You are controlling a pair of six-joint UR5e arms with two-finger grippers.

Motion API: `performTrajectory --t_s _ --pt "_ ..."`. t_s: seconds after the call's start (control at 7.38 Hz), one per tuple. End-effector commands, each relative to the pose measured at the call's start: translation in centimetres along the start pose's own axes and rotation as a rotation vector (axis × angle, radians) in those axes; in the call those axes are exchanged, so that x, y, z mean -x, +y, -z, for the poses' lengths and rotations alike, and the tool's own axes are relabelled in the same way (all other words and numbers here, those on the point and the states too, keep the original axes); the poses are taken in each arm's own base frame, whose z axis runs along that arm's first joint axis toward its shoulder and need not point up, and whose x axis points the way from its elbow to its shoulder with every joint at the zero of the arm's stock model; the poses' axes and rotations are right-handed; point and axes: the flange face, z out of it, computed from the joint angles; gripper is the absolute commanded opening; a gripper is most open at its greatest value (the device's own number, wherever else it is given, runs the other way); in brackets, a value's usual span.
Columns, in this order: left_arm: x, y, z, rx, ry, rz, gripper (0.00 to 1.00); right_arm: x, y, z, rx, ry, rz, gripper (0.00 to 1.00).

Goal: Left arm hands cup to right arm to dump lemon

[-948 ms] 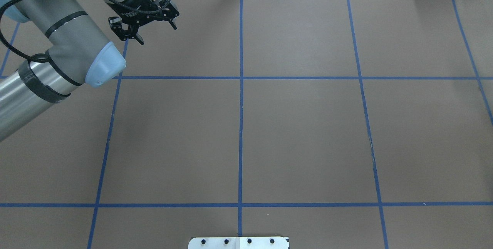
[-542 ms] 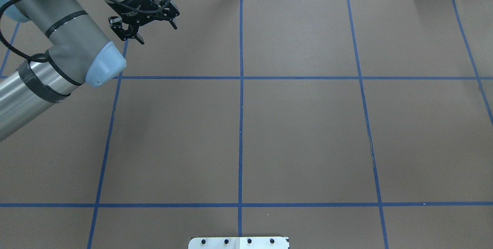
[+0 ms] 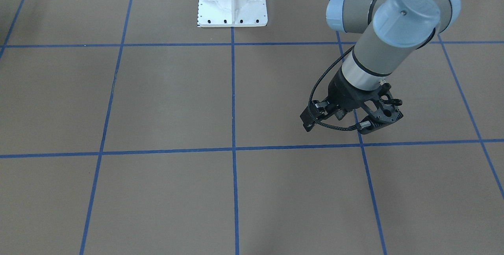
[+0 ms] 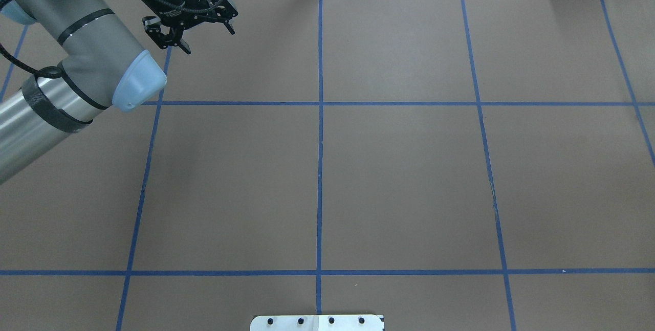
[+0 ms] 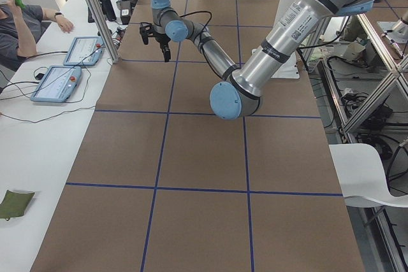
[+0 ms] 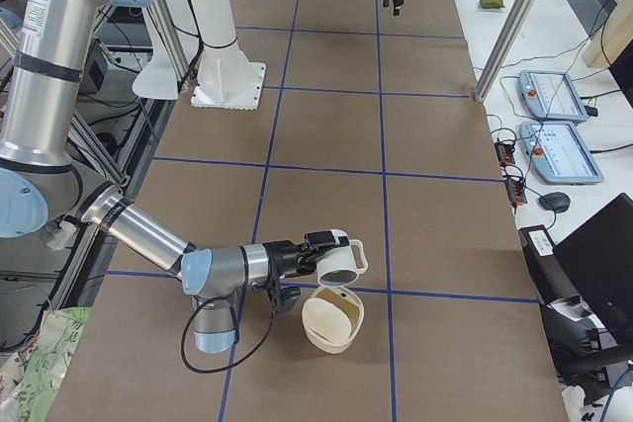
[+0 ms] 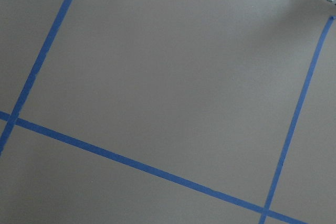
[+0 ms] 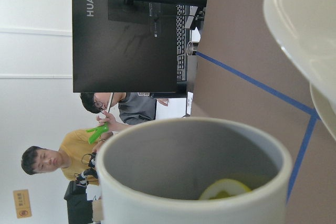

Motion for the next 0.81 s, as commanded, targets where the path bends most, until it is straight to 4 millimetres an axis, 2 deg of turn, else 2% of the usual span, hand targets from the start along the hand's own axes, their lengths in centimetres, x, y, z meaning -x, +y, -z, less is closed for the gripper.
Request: performTrajectory --t_s 0.0,0.27,0.68 --pt "-0.1 -0.5 0.5 -0.008 0.003 -0.020 1.00 0.2 -0.8 -0.5 -0.003 -0.052 -0.151 0.04" --pt "-0.4 -0.6 0.9 -0.013 0.008 -0.022 1.00 1.5 -0.5 -2.4 0.027 -0.075 -0.263 0.04" --pt "-0.6 -0.9 1.3 -0.025 0.011 -0.033 1.00 1.6 -0.4 -2.1 0.054 -0.097 -0.444 0.04"
